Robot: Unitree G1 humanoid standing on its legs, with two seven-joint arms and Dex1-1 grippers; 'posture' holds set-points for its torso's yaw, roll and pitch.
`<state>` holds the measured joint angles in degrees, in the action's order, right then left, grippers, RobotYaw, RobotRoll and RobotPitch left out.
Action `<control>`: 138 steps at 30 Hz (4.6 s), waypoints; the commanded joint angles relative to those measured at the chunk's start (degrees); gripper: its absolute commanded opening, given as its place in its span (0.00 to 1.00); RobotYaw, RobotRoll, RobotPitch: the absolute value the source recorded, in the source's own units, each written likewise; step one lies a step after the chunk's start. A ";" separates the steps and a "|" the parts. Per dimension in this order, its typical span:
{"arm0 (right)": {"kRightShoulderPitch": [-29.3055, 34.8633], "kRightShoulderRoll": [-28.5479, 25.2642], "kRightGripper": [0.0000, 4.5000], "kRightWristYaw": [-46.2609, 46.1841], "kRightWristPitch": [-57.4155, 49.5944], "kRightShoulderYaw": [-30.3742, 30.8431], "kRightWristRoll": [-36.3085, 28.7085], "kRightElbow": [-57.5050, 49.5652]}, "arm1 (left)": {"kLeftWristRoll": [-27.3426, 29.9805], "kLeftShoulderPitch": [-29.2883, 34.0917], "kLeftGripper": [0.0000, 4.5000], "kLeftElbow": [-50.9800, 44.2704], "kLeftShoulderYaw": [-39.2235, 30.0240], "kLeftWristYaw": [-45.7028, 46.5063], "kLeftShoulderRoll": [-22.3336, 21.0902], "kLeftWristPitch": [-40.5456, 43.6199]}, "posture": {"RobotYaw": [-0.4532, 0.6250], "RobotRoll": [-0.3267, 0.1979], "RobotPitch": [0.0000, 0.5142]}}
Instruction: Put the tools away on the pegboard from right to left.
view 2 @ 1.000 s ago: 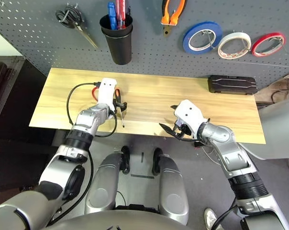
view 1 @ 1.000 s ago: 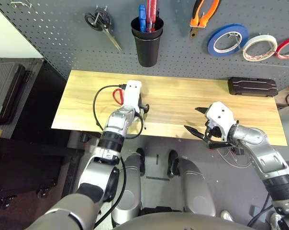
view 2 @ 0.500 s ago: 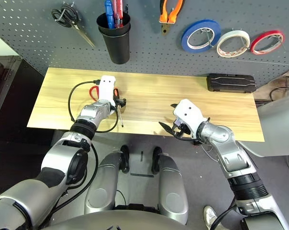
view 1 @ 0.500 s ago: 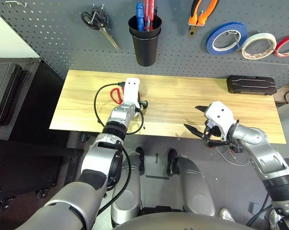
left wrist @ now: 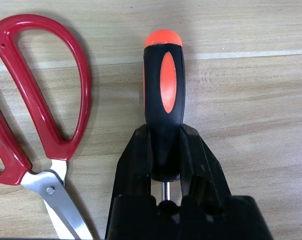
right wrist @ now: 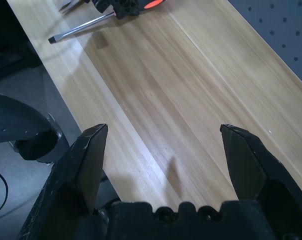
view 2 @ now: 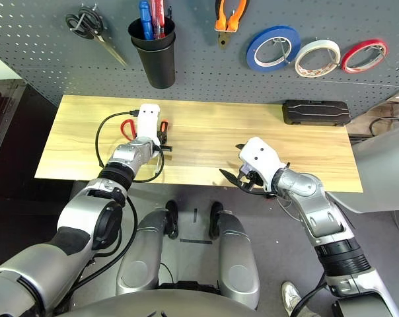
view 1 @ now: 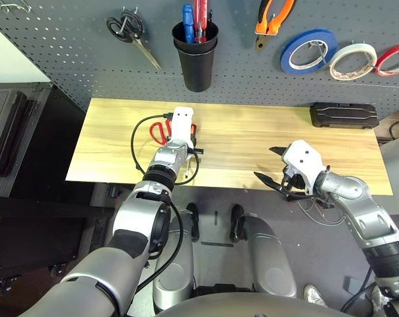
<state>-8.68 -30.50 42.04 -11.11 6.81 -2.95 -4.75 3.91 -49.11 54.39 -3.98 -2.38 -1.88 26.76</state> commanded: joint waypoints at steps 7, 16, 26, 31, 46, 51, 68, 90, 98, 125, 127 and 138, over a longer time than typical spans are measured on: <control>-2.07 1.04 1.00 1.94 3.31 0.96 -0.88 4.09 | 5.17 14.34 0.14 -33.77 0.04 -3.65 0.47 14.86 | 0.48 0.62 0.65; -6.18 2.00 1.00 4.35 9.86 -1.62 -4.30 10.87 | 13.68 29.89 0.14 -69.14 -1.54 -7.73 -2.49 27.08 | 0.53 0.62 0.58; -5.11 2.00 1.00 11.01 16.58 -10.43 -16.53 12.98 | 25.81 37.16 0.14 -87.66 -11.38 -10.51 -4.61 28.50 | 0.59 0.62 0.52; -3.75 2.03 1.00 14.47 17.16 -15.36 -23.36 11.79 | 28.22 37.66 0.14 -89.80 -14.24 -9.33 -5.61 26.97 | 0.59 0.62 0.50; -1.88 5.53 1.00 14.16 19.64 -19.65 -30.00 7.29 | 34.42 24.83 0.14 -87.64 -17.52 -6.40 -11.96 26.85 | 0.57 0.62 0.46; -2.31 9.13 1.00 12.69 26.03 -20.55 -28.61 9.41 | 35.22 21.51 0.14 -85.82 -17.25 -5.85 -13.19 26.46 | 0.56 0.62 0.45; -5.36 15.07 1.00 12.34 37.62 -19.03 -26.88 19.15 | 36.48 11.32 0.14 -81.34 -15.06 -5.47 -13.20 23.21 | 0.56 0.62 0.42; -5.80 16.46 1.00 9.79 39.20 -17.83 -25.41 18.55 | 29.43 -7.09 0.14 -58.23 -12.54 -1.94 -5.17 -0.34 | 0.52 0.62 0.43; -4.39 16.69 1.00 8.00 39.30 -17.17 -24.40 17.33 | 26.35 -11.87 0.14 -45.52 -10.76 -4.62 -2.21 -10.19 | 0.49 0.62 0.45; -4.36 16.31 1.00 5.26 38.03 -15.72 -23.67 14.86 | 20.35 -13.38 0.84 -31.07 -7.97 -8.37 -0.74 -19.45 | 0.47 0.62 0.46; -4.59 16.39 1.00 5.29 38.06 -15.65 -23.62 15.10 | 20.37 -13.22 0.99 -31.90 -7.97 -8.22 -0.91 -19.25 | 0.48 0.62 0.46; -6.13 16.35 1.00 4.39 35.43 -14.32 -23.19 15.73 | 21.99 -9.90 0.99 -50.96 -8.37 -3.97 -5.08 -9.40 | 0.51 0.62 0.47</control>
<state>-15.35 -13.82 47.04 25.89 -7.76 -26.69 11.02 25.37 -60.90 8.49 -12.81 -7.20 -5.92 14.06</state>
